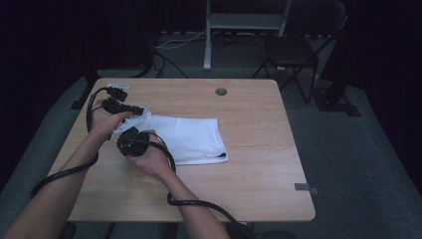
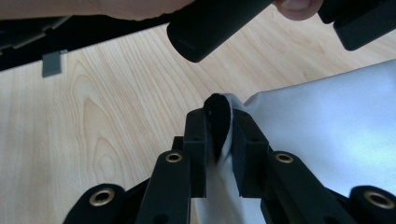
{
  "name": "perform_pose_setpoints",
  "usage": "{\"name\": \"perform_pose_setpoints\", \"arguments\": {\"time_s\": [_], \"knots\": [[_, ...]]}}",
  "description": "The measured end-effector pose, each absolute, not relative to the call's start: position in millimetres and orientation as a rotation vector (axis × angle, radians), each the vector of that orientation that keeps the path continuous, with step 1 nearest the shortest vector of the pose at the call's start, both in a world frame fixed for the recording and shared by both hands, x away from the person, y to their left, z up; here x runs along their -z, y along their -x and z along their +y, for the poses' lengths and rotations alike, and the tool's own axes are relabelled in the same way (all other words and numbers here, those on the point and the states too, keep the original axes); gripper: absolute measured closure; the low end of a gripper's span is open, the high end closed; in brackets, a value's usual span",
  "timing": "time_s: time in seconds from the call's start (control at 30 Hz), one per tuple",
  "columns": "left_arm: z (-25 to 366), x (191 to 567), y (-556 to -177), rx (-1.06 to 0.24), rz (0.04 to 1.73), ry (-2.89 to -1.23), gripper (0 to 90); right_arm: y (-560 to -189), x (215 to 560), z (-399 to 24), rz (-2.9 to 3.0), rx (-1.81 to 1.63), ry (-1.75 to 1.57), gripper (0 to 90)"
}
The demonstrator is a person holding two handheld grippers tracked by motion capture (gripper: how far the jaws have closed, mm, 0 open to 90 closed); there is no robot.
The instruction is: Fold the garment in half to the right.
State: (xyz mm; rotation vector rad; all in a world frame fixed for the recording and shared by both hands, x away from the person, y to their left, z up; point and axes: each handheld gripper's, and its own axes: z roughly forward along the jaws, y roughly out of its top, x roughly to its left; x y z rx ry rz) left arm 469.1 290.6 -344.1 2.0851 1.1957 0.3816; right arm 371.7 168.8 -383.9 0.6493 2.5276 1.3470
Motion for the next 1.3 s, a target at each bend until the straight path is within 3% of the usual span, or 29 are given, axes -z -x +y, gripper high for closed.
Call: {"name": "perform_pose_setpoints", "arguments": {"time_s": [1.3], "knots": [[284.8,317.4,-470.2,-0.424,1.185,-2.074,84.8,-375.6,353.2,164.2,2.472,-1.464,-0.670,78.0]]}}
